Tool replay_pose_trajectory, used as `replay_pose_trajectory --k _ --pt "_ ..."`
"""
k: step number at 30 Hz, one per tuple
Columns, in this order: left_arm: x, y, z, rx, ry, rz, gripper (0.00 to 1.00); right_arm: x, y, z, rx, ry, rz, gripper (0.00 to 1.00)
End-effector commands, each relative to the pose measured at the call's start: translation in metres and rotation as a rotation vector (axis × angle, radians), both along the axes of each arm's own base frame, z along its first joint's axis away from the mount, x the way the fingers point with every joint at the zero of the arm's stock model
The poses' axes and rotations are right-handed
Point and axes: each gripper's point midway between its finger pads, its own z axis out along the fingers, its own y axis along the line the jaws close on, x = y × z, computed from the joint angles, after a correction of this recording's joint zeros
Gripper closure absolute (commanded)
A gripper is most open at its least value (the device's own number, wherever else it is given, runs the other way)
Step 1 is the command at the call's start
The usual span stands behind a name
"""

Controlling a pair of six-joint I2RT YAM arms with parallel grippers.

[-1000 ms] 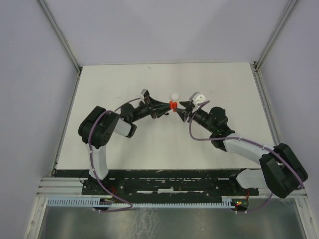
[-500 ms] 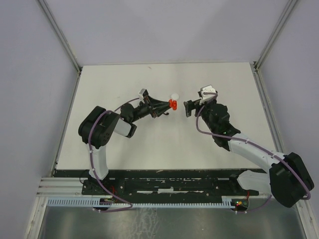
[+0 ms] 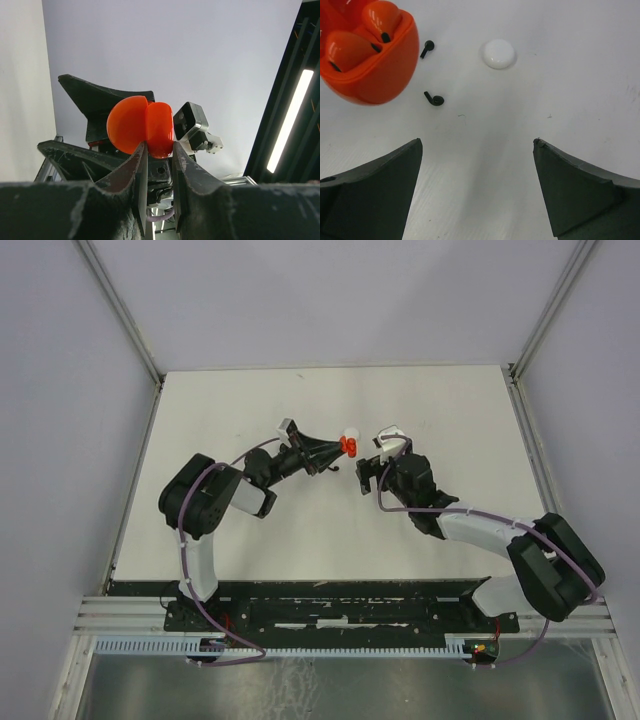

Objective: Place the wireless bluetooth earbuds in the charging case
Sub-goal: Close the charging case.

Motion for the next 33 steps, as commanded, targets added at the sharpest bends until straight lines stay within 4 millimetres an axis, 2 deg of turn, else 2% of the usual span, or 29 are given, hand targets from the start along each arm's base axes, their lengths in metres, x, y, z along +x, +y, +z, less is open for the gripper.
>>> replay_pose_trajectory --k 1,14,33 --pt "-0.011 -0.002 0.032 -0.067 -0.117 0.001 0.97 0.011 0.024 0.031 0.081 -0.087 0.038 0.01" --pt "-0.021 -0.008 0.015 -0.039 -0.083 -0.025 0.97 0.021 0.032 0.048 0.089 -0.130 0.033 0.01" --pt "-0.031 -0.007 0.006 -0.017 -0.068 -0.048 0.97 0.027 0.010 0.065 0.086 -0.207 -0.073 0.00"
